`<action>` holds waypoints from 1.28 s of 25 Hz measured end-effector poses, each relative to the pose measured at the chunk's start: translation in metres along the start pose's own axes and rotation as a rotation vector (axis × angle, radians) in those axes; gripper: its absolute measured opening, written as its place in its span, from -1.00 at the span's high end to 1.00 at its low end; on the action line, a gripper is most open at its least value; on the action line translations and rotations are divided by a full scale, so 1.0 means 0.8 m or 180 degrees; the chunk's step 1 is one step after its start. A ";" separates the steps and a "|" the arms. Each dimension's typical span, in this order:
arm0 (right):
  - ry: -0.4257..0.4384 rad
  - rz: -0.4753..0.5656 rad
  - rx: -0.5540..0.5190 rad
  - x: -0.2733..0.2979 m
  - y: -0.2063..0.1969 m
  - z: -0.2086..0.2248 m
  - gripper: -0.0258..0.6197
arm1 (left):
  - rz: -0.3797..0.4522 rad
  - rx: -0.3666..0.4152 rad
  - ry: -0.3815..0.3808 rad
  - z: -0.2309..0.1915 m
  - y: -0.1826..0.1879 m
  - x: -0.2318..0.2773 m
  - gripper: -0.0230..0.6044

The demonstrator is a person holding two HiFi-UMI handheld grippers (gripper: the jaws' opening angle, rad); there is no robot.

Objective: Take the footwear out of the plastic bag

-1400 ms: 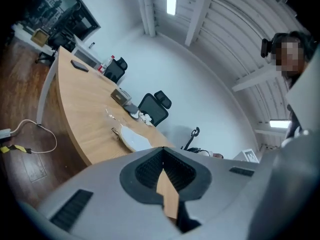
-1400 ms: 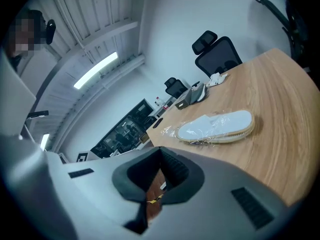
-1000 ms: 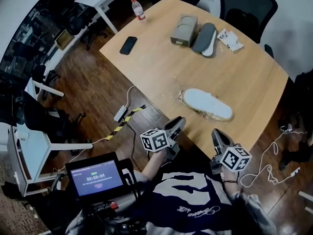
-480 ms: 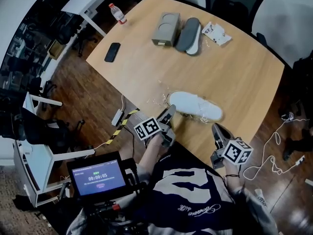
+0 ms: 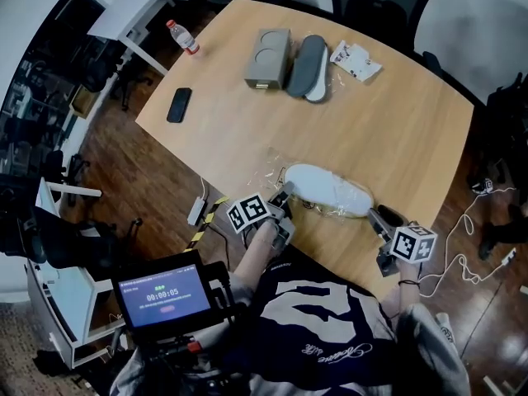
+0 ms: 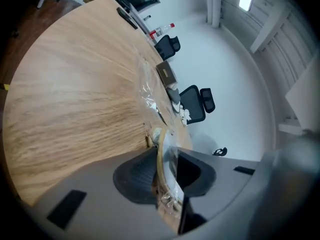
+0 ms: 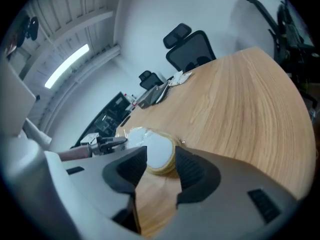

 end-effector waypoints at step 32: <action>0.0414 -0.0901 0.0102 0.063 0.011 0.025 0.61 | -0.0236 -0.0226 -0.0248 -0.009 0.006 0.010 0.76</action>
Point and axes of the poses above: the fingertips, and each gripper's own axes: x forward along the fingers, z to its right, y out of its top, the point moved 3 cm from there along -x, backward along the fingers, and after that the axes turned 9 degrees about -z, right-handed, at the moved point
